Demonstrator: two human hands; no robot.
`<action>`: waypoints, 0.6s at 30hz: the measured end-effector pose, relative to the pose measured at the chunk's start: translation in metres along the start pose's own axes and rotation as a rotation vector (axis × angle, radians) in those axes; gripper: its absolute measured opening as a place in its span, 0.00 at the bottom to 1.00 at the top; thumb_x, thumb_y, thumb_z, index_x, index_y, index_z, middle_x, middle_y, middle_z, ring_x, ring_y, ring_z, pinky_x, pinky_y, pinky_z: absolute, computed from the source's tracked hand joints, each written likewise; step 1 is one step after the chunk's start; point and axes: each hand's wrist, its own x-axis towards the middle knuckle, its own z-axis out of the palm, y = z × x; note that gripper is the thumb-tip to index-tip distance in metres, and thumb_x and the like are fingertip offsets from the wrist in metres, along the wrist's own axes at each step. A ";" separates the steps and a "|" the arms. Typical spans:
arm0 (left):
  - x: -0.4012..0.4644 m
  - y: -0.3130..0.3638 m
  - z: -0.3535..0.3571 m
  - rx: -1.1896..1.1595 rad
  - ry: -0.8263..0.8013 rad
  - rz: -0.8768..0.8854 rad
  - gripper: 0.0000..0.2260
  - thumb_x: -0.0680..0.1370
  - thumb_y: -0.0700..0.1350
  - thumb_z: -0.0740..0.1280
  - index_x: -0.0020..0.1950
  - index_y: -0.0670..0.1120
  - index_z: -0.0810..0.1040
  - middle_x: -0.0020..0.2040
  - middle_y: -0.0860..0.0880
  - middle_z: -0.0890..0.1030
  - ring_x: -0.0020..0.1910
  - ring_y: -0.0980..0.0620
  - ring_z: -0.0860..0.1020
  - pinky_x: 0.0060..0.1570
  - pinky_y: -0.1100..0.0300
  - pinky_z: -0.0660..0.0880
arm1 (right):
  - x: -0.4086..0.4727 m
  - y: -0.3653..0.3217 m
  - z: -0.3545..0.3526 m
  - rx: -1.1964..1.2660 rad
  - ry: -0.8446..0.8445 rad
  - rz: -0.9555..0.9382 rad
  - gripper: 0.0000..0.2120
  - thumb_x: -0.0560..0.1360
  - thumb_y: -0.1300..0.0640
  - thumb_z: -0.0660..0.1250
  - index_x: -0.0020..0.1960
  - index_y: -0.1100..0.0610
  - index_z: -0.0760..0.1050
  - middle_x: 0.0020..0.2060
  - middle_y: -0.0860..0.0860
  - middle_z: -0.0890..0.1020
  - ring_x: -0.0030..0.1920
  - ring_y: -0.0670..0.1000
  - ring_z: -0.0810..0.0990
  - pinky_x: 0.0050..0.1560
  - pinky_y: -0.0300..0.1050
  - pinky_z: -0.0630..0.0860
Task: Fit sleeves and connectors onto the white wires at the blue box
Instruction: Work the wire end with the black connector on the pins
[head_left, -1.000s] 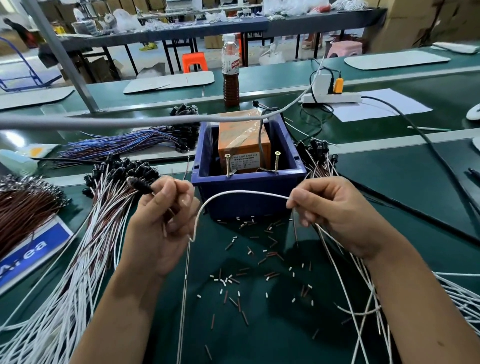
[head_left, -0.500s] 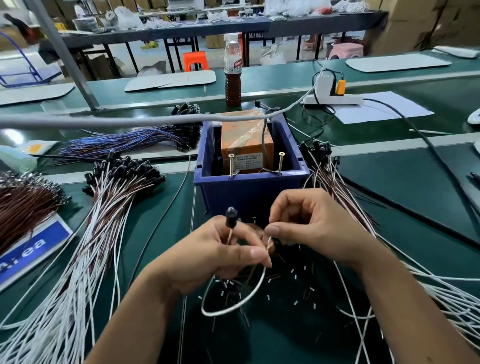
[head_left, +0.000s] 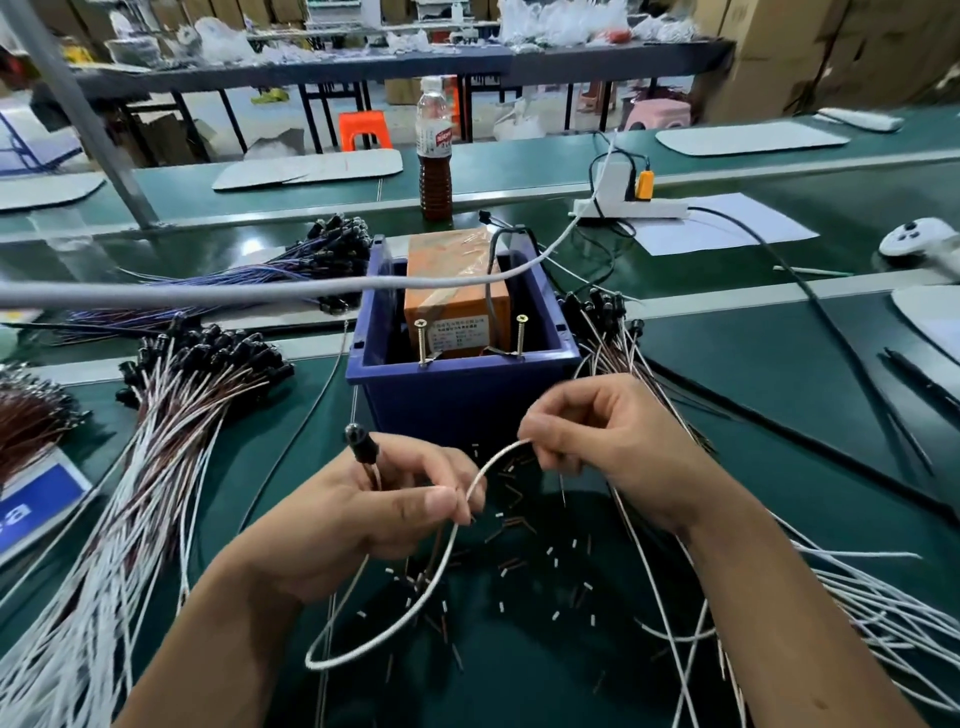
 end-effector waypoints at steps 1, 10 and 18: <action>0.001 -0.001 0.001 0.006 -0.002 -0.013 0.15 0.73 0.50 0.79 0.43 0.39 0.83 0.48 0.41 0.78 0.29 0.55 0.61 0.27 0.62 0.54 | 0.000 -0.001 0.004 -0.009 -0.039 0.003 0.03 0.77 0.58 0.75 0.45 0.55 0.86 0.33 0.54 0.84 0.33 0.47 0.79 0.36 0.37 0.76; 0.006 -0.007 0.004 0.075 0.073 -0.060 0.14 0.71 0.51 0.81 0.41 0.41 0.84 0.39 0.33 0.70 0.26 0.58 0.62 0.26 0.68 0.59 | 0.001 0.001 0.030 0.013 -0.105 0.012 0.04 0.79 0.60 0.75 0.51 0.60 0.82 0.36 0.56 0.85 0.35 0.49 0.81 0.36 0.36 0.76; 0.007 -0.005 0.005 0.077 0.106 -0.014 0.09 0.73 0.45 0.75 0.41 0.39 0.85 0.42 0.37 0.71 0.28 0.54 0.60 0.27 0.64 0.55 | 0.002 0.001 0.032 -0.031 -0.041 -0.023 0.07 0.81 0.58 0.73 0.46 0.59 0.84 0.35 0.52 0.85 0.34 0.43 0.79 0.36 0.33 0.74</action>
